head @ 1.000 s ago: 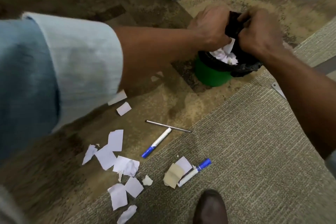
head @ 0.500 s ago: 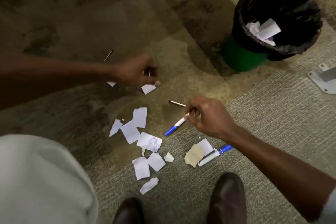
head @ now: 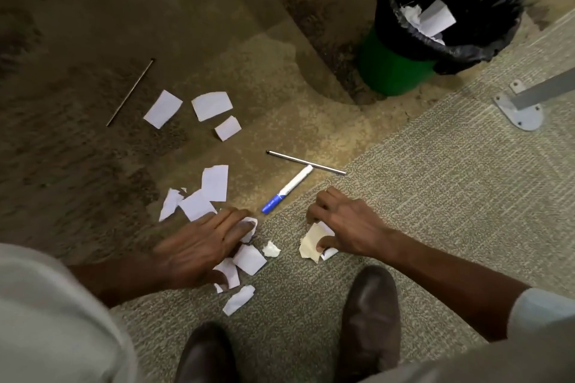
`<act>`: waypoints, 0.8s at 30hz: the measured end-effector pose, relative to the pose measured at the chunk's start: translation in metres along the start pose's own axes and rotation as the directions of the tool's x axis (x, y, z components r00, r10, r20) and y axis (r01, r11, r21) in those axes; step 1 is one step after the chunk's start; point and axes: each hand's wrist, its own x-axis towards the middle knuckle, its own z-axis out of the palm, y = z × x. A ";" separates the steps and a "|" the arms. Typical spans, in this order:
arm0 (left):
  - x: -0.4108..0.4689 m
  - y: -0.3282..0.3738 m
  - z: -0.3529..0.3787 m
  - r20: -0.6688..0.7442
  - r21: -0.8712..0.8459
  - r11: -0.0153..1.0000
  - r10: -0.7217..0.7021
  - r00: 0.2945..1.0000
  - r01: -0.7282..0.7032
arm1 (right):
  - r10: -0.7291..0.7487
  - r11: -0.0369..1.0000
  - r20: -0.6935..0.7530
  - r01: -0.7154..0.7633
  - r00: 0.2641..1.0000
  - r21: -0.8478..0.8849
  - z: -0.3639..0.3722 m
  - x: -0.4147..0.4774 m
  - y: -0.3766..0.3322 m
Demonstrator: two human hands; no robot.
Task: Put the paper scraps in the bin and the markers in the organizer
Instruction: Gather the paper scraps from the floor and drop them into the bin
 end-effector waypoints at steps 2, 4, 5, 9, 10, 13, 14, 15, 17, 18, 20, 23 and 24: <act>-0.002 -0.002 0.005 0.034 0.015 0.999 -0.037 0.999 0.036 | -0.016 1.000 0.014 0.016 1.000 0.013 0.004 0.001 -0.002; -0.002 -0.003 0.008 0.035 0.007 0.998 -0.063 0.997 0.063 | -0.020 0.999 0.022 0.020 1.000 0.033 0.007 0.000 -0.004; -0.002 -0.003 0.008 0.031 -0.005 0.997 -0.077 0.997 0.077 | -0.020 0.999 0.033 0.018 0.999 0.047 0.008 0.000 -0.005; 0.000 -0.006 0.022 0.004 -0.110 0.987 -0.114 0.993 0.114 | 0.002 0.994 0.059 -0.008 0.998 0.113 0.008 0.002 -0.007; 0.000 -0.007 0.027 0.000 -0.139 0.984 -0.110 0.994 0.109 | 0.008 0.992 0.067 -0.017 0.998 0.124 0.007 0.003 -0.008; 0.002 -0.011 0.036 -0.034 -0.156 0.984 -0.089 0.995 0.083 | 0.013 0.993 0.076 -0.021 0.997 0.114 0.007 0.003 -0.010; 0.002 -0.010 0.037 -0.040 -0.155 0.985 -0.085 0.996 0.078 | 0.001 0.996 0.076 -0.008 0.997 0.091 0.007 0.004 -0.010; 0.002 -0.010 0.039 -0.042 -0.150 0.986 -0.085 0.995 0.078 | -0.018 0.998 0.074 0.014 0.997 0.057 0.008 0.004 -0.009; 0.001 -0.010 0.044 -0.041 -0.122 0.989 -0.089 0.995 0.084 | -0.050 0.999 0.063 0.050 0.997 -0.002 0.011 0.003 -0.007; 0.000 -0.011 0.046 -0.045 -0.102 0.991 -0.089 0.995 0.084 | -0.063 0.998 0.063 0.064 0.996 -0.021 0.013 0.003 -0.006; -0.003 -0.011 0.049 -0.068 -0.076 0.995 -0.072 0.995 0.067 | -0.101 0.992 0.050 0.104 0.994 -0.064 0.019 0.000 -0.004; -0.004 -0.010 0.052 -0.115 -0.057 0.998 -0.027 0.993 0.020 | -0.134 0.987 0.004 0.134 0.991 -0.094 0.024 -0.003 -0.005; -0.004 -0.009 0.051 -0.124 -0.053 0.999 -0.014 0.992 0.007 | -0.143 0.986 0.001 0.142 0.990 -0.089 0.025 -0.004 -0.006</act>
